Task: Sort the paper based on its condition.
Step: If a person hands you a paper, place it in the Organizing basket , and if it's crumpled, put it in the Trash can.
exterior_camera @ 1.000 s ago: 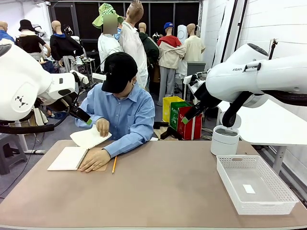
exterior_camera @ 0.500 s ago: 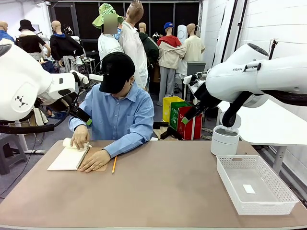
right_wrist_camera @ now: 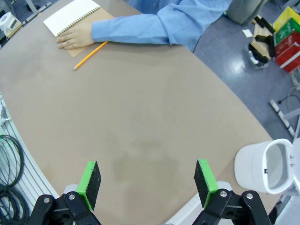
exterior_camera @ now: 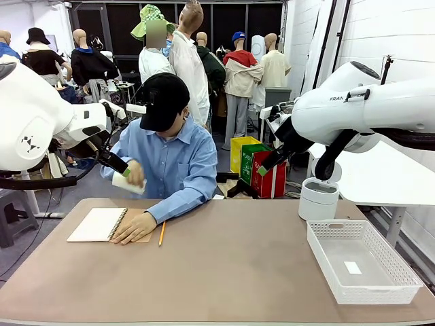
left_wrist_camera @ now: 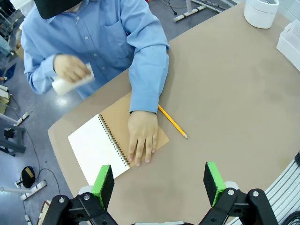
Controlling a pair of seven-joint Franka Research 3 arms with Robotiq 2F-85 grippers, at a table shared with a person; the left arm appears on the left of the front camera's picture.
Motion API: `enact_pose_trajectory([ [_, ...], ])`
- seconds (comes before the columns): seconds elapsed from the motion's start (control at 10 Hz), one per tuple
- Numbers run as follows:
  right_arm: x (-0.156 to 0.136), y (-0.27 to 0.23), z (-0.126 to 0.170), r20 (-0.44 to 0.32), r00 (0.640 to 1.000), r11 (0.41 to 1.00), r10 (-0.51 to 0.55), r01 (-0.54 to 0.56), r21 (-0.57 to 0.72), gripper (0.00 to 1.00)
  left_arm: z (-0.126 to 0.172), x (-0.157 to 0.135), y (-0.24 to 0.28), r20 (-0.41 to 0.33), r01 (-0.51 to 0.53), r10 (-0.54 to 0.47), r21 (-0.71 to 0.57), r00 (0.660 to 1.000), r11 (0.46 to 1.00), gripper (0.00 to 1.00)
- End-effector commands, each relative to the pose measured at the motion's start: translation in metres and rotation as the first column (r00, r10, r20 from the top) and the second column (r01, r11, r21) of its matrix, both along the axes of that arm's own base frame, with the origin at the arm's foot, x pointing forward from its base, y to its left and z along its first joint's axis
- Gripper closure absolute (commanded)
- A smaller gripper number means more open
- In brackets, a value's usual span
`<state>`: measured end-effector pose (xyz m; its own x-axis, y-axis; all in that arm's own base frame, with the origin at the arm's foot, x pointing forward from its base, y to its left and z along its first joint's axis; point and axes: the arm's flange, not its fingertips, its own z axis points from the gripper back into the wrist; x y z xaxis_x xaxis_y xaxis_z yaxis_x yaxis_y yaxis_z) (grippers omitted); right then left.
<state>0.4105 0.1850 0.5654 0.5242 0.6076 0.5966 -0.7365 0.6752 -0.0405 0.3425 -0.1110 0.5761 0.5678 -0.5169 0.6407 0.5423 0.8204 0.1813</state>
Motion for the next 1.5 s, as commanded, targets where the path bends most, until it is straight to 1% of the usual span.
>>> enact_pose_trajectory([
  [0.0,0.0003,0.0009,-0.0019,-0.002,1.000,1.000,-0.004,0.004,-0.007,0.00,0.0007,-0.0001,0.0006,0.002,-0.001,0.001,-0.001,1.000,1.000,0.00],
  [1.4,0.0003,0.0009,-0.0019,-0.002,1.000,1.000,-0.004,0.004,-0.007,0.00,0.0007,-0.0001,0.0006,0.002,-0.001,0.001,-0.001,1.000,1.000,0.00],
])
